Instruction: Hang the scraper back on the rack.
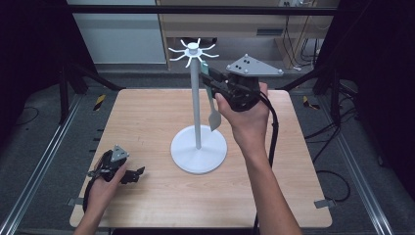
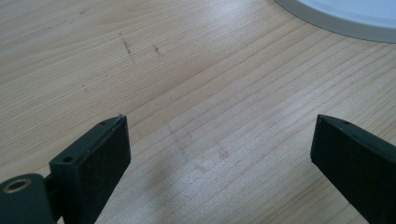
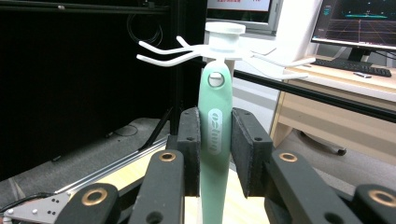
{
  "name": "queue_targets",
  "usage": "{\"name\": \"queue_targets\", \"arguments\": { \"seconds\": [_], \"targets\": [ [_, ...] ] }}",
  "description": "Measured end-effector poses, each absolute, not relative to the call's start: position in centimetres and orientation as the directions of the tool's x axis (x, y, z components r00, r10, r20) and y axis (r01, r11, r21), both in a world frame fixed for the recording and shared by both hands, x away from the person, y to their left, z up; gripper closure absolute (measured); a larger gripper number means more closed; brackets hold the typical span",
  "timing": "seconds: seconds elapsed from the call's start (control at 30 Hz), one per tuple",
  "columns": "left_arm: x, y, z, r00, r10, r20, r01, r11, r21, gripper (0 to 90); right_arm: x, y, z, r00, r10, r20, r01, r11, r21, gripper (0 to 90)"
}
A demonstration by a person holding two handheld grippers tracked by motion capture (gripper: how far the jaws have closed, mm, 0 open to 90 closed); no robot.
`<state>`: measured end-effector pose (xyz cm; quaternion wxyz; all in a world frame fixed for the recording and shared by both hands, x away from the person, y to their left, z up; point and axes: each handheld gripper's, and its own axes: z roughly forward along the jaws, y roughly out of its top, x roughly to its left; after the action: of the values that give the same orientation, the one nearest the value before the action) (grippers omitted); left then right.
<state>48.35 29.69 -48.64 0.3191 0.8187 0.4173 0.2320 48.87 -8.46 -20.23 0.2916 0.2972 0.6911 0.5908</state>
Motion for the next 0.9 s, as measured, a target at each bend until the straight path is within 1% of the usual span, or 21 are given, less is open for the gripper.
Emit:
{"name": "queue_targets", "arguments": {
  "seconds": [0.43, 0.53, 0.73, 0.9],
  "targets": [
    [48.3, 29.7, -48.7, 0.543, 0.832, 0.114, 0.537, -0.449, 0.714, 4.6, 48.8, -8.6, -20.4, -0.655, 0.755, -0.042, 0.066, 0.113, 0.991, 73.6],
    [48.3, 29.8, -48.6, 0.545, 0.831, 0.116, 0.537, -0.452, 0.712, 4.6, 48.7, -8.8, -20.3, -0.656, 0.754, -0.04, 0.068, 0.111, 0.991, 70.7],
    [48.4, 29.6, -48.7, 0.545, 0.83, 0.116, 0.535, -0.451, 0.714, 4.6, 47.9, -9.4, -20.2, -0.652, 0.756, -0.055, 0.054, 0.119, 0.991, 69.7],
    [48.4, 29.8, -48.6, 0.543, 0.831, 0.12, 0.537, -0.453, 0.711, 4.6, 47.3, -10.4, -20.7, -0.639, 0.767, -0.058, 0.064, 0.128, 0.99, 69.7]
  ]
}}
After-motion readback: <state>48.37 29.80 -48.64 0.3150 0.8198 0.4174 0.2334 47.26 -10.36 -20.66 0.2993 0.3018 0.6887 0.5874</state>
